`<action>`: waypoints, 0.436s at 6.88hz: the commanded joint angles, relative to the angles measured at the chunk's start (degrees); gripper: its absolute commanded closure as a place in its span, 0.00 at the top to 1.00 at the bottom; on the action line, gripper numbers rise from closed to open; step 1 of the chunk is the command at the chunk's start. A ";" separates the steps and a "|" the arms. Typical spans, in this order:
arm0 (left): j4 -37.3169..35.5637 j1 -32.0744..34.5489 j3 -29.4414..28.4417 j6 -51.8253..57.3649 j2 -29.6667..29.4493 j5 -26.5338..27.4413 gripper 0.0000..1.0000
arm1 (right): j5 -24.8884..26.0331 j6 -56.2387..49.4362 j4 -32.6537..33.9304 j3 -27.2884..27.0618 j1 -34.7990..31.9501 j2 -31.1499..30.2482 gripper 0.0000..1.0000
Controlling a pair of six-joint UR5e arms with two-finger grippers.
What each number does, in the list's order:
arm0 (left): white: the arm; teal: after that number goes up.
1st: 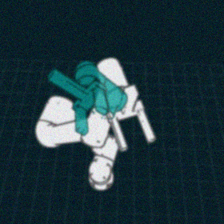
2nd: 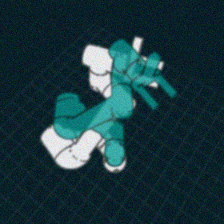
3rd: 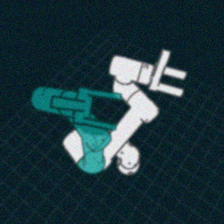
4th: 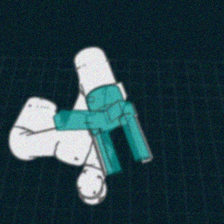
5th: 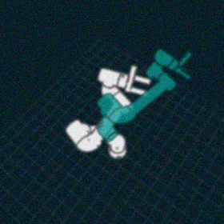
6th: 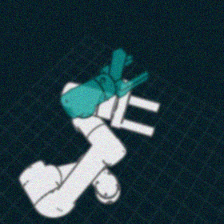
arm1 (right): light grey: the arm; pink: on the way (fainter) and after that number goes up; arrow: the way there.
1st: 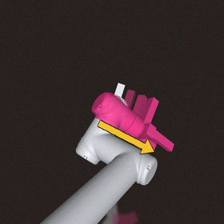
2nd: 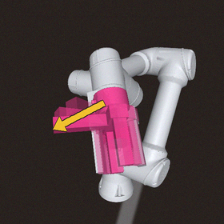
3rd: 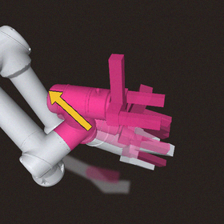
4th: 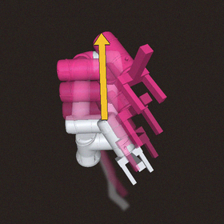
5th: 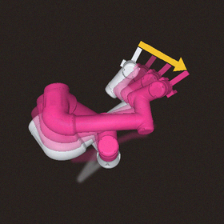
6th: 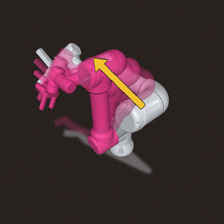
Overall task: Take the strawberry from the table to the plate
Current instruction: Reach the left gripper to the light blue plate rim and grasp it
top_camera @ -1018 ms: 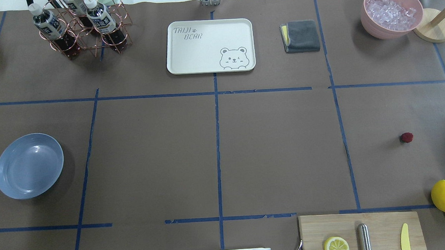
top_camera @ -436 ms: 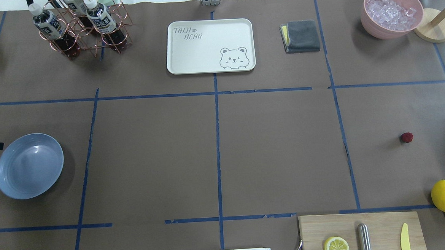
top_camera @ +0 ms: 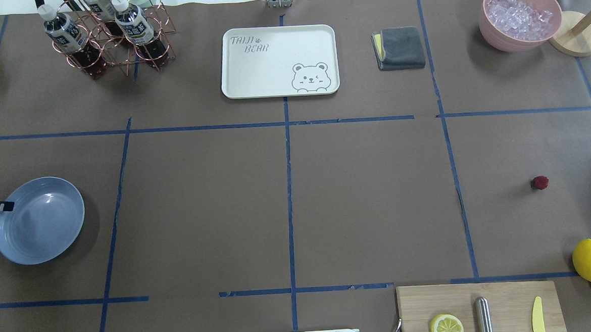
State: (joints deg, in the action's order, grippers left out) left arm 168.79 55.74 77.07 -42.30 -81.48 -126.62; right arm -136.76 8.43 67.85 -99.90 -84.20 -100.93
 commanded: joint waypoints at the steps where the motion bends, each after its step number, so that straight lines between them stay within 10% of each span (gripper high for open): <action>1: 0.14 -0.45 0.44 0.03 -0.08 -0.55 0.00 | 0.00 0.10 0.00 -0.04 0.00 0.03 1.00; 3: -1.00 -0.45 8.49 -4.67 -0.87 -3.95 0.00 | 0.00 0.10 0.00 0.05 0.00 0.21 1.00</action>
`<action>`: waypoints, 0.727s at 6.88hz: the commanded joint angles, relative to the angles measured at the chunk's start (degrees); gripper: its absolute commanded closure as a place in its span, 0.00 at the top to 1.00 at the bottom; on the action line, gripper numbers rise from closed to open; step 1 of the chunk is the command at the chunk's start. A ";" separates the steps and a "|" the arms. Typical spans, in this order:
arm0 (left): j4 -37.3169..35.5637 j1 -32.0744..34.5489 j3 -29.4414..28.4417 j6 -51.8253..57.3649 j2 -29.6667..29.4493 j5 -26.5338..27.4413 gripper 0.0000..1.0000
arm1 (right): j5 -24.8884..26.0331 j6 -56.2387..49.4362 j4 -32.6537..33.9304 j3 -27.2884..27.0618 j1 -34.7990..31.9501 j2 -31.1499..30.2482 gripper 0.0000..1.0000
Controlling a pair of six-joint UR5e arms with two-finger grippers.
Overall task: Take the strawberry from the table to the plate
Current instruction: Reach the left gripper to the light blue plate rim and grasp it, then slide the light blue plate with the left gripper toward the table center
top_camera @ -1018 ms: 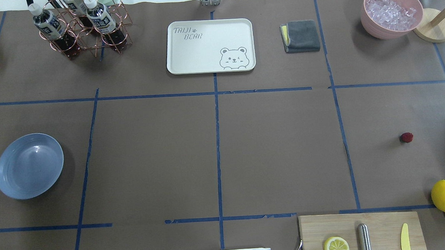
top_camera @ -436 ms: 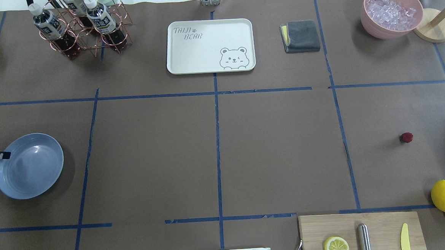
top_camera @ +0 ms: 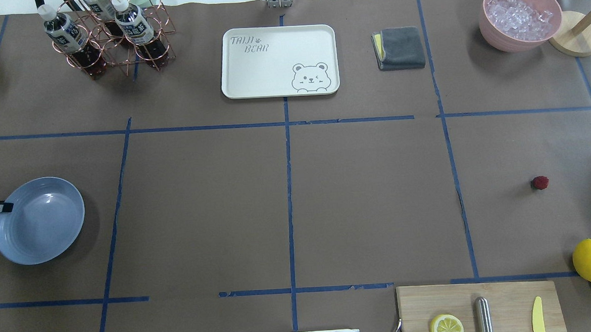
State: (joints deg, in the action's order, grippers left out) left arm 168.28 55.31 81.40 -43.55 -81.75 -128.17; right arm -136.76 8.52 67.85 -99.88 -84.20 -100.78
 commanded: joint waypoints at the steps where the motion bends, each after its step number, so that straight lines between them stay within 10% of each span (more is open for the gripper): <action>1: -2.50 -2.20 9.25 -11.39 -3.04 -2.70 0.00 | -0.09 0.01 -0.09 -0.05 0.00 0.06 1.00; 5: -28.55 -21.50 11.51 -26.10 -29.70 15.09 0.00 | 0.00 0.01 -0.09 0.65 0.00 -0.03 1.00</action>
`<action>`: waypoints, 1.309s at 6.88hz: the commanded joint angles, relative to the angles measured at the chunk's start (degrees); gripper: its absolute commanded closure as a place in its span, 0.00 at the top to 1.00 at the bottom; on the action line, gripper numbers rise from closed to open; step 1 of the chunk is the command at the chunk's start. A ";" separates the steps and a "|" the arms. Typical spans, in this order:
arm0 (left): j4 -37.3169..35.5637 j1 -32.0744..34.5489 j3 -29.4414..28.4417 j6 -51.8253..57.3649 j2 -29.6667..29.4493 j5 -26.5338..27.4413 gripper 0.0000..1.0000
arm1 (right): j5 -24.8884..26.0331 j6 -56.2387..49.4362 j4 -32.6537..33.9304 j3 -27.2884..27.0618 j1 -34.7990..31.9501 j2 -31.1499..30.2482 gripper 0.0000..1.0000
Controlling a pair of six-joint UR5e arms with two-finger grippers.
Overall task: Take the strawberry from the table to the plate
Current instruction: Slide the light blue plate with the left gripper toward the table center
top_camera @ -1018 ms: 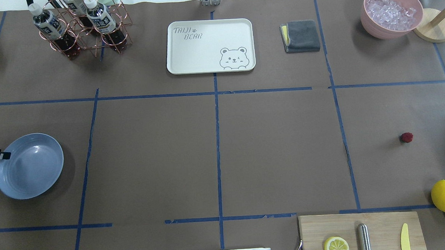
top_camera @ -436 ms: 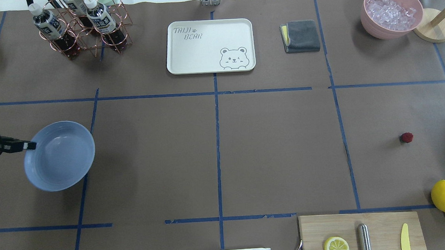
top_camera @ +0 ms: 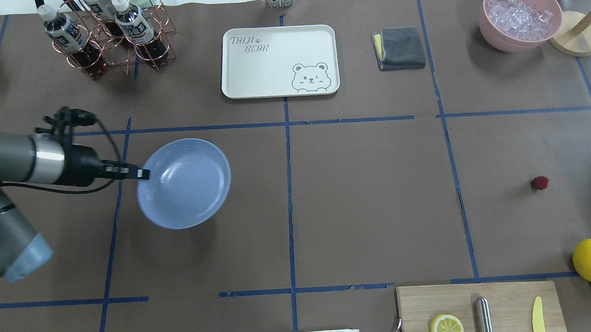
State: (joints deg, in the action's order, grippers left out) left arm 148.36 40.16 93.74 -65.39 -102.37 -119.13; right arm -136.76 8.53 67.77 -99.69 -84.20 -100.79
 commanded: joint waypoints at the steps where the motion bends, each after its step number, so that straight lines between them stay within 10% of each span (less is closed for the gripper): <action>1: -10.44 -11.37 -3.80 -5.70 -14.47 11.41 0.00 | 0.00 0.00 0.00 0.46 0.00 -0.02 1.00; 9: -10.64 -12.65 -6.82 -5.36 -15.32 15.15 0.00 | 0.00 0.00 0.00 0.72 0.00 -0.02 1.00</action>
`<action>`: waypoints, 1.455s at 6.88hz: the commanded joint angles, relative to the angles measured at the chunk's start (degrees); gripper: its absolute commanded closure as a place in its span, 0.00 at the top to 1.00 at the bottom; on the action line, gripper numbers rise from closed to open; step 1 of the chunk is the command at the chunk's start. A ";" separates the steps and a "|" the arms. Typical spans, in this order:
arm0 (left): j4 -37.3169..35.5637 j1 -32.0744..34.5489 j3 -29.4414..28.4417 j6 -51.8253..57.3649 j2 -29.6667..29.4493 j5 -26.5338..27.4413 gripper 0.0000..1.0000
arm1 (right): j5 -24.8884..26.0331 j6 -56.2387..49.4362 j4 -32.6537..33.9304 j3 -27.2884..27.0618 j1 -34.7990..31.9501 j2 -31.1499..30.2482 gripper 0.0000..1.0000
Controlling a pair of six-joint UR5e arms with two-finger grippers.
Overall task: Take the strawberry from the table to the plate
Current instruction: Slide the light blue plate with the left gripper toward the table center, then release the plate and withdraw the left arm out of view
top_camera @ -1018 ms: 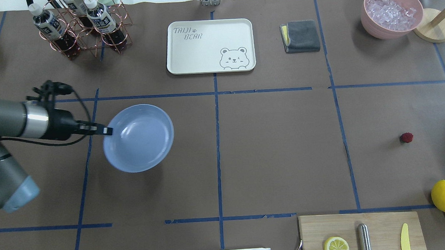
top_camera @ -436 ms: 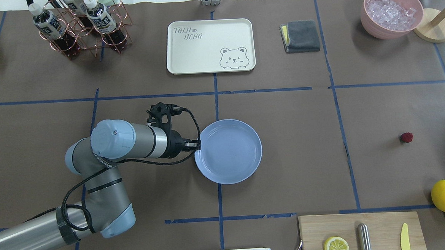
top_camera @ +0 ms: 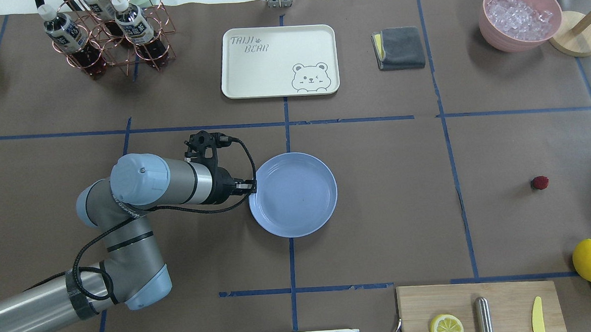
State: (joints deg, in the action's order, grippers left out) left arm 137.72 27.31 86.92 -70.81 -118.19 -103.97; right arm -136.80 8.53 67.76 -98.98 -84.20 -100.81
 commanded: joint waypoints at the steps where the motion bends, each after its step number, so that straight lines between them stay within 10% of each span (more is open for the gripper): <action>1: 0.00 0.03 0.00 0.06 0.51 0.00 0.00 | -0.05 0.00 0.00 0.19 0.00 0.00 1.00; 2: 0.09 -0.15 0.00 0.06 0.60 0.17 0.99 | -0.05 0.00 0.00 0.19 0.00 0.00 1.00; 4: -0.26 2.81 1.92 2.58 2.34 -1.31 1.00 | -0.05 -0.09 -4.97 0.10 0.00 0.00 1.00; 7: -25.47 25.17 17.90 35.70 12.53 -14.50 1.00 | 0.48 2.79 -13.62 -0.60 5.08 0.34 1.00; 10: -53.54 48.74 10.06 76.62 12.90 -19.07 1.00 | -0.22 7.81 -13.62 -1.73 9.48 1.84 1.00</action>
State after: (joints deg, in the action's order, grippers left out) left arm 93.95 67.72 100.72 -6.31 -105.47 -121.49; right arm -136.83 14.48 54.15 -99.93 -76.26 -99.26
